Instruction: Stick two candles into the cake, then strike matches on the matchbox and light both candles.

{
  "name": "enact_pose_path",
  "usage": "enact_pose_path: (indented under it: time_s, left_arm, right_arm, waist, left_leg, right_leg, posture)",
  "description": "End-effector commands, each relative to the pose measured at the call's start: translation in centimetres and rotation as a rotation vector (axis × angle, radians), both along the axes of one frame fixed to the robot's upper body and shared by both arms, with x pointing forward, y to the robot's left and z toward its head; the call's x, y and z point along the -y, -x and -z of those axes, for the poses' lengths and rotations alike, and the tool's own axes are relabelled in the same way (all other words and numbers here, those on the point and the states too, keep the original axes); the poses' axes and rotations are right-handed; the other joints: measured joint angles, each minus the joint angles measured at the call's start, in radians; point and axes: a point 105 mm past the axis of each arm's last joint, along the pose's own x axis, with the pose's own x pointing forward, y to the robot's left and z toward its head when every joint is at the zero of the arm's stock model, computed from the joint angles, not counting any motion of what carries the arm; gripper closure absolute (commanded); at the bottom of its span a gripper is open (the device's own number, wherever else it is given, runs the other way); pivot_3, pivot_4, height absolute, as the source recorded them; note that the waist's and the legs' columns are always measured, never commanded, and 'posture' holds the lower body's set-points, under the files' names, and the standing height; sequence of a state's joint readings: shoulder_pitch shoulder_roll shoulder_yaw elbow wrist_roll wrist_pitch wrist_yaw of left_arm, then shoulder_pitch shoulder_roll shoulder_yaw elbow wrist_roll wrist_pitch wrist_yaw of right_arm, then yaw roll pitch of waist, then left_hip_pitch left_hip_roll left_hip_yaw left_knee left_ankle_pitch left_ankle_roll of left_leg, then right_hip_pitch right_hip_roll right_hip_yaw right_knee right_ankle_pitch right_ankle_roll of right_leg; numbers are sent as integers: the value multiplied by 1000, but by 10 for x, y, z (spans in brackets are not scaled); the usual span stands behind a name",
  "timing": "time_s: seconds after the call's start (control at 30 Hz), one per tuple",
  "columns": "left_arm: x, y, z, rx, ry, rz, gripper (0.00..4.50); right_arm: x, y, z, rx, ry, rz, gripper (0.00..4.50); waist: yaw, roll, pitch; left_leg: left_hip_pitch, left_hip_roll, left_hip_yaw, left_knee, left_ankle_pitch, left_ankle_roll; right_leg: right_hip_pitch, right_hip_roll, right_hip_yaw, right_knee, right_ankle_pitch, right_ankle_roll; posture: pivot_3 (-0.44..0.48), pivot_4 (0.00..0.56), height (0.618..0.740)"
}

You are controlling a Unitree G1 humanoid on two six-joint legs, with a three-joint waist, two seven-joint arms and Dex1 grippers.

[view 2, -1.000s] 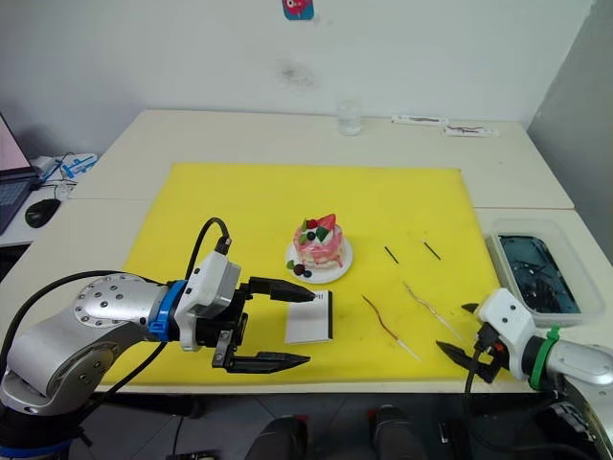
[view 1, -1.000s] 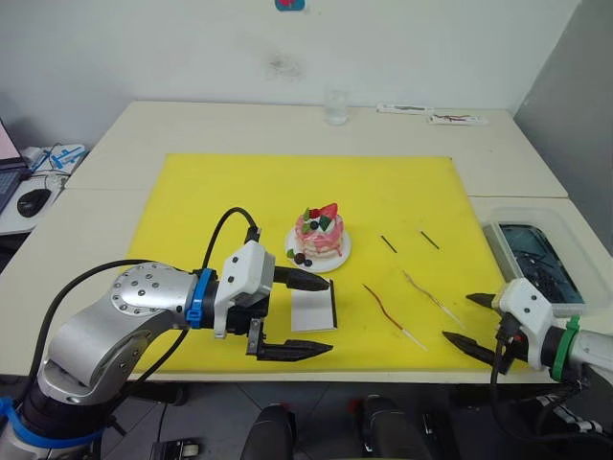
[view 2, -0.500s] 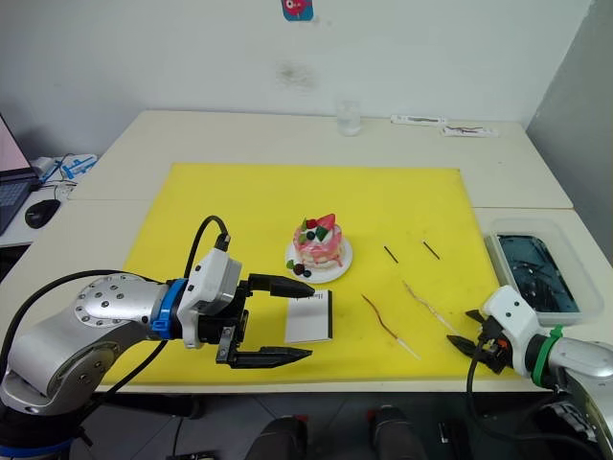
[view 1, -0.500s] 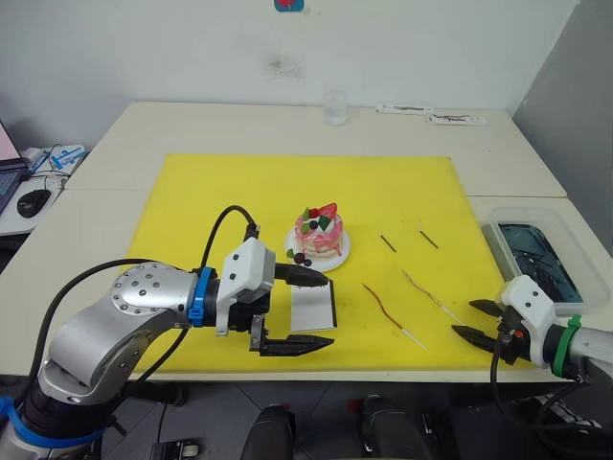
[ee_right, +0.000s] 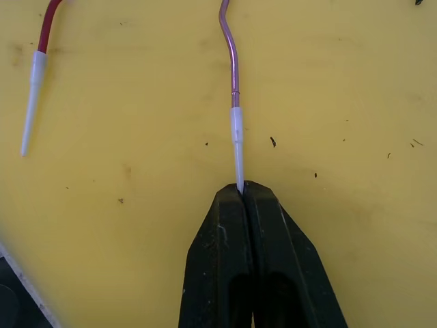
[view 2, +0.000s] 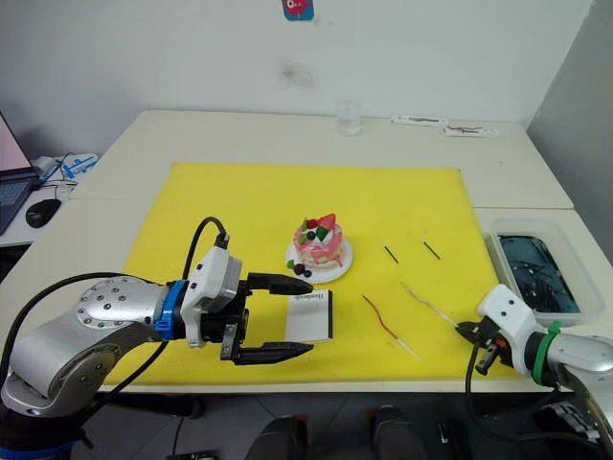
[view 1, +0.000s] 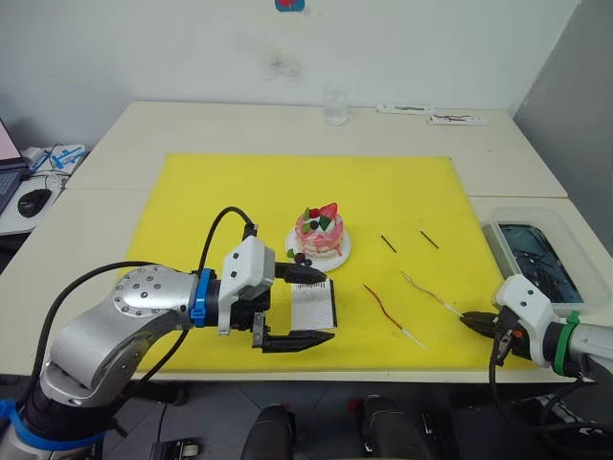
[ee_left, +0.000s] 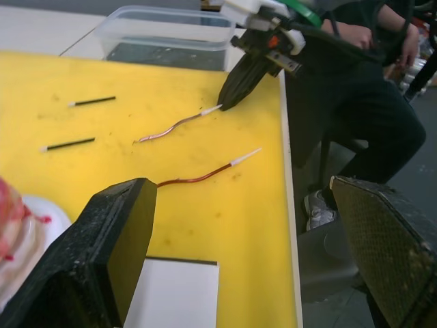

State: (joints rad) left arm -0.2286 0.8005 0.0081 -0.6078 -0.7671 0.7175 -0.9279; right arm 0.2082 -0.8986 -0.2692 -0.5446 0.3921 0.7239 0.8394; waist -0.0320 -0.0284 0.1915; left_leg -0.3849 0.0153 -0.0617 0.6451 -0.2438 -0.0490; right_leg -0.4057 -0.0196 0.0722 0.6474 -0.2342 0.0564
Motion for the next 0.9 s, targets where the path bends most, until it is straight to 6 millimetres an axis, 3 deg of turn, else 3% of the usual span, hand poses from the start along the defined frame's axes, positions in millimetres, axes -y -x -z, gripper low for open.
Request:
enact_pose_path:
  time_s: [0.03,0.27,0.47,0.6,0.9]
  left_arm:
    - [-10,-5,-1,-67,48,-86,0]
    - [-11,-5,2,-299,198,-139,0]
    - [14,-20,-21,-367,441,-145,0]
    - [25,-20,-37,-433,588,-109,0]
    - [29,-20,-59,-512,795,-74,0]
  right_arm:
    - [-6,-1,-34,75,-63,-40,4482]
    - [-41,5,-75,98,-305,-154,4482]
    - [-98,-5,-106,112,-598,-302,4482]
    - [-123,-10,-119,71,-729,-367,4482]
    - [-146,-9,-129,-30,-864,-422,4482]
  waist:
    - [-1,0,0]
    - [0,-1,0]
    - [-1,-1,1]
    - [0,-1,1]
    - [1,-1,0]
  left_leg:
    - [0,0,0,0,0,0]
    - [0,0,-2,0,0,0]
    - [-1,0,-3,1,0,0]
    - [-1,-1,-4,0,0,0]
    - [-7,-2,-7,0,0,0]
  right_leg:
    - [0,0,0,0,0,0]
    - [0,0,-1,0,0,0]
    - [0,1,-1,0,1,1]
    - [0,1,-1,0,1,1]
    - [-3,1,-3,0,3,4]
  posture:
    - [0,150,740]
    - [0,150,740]
    - [0,150,740]
    - [0,150,740]
    - [0,150,740]
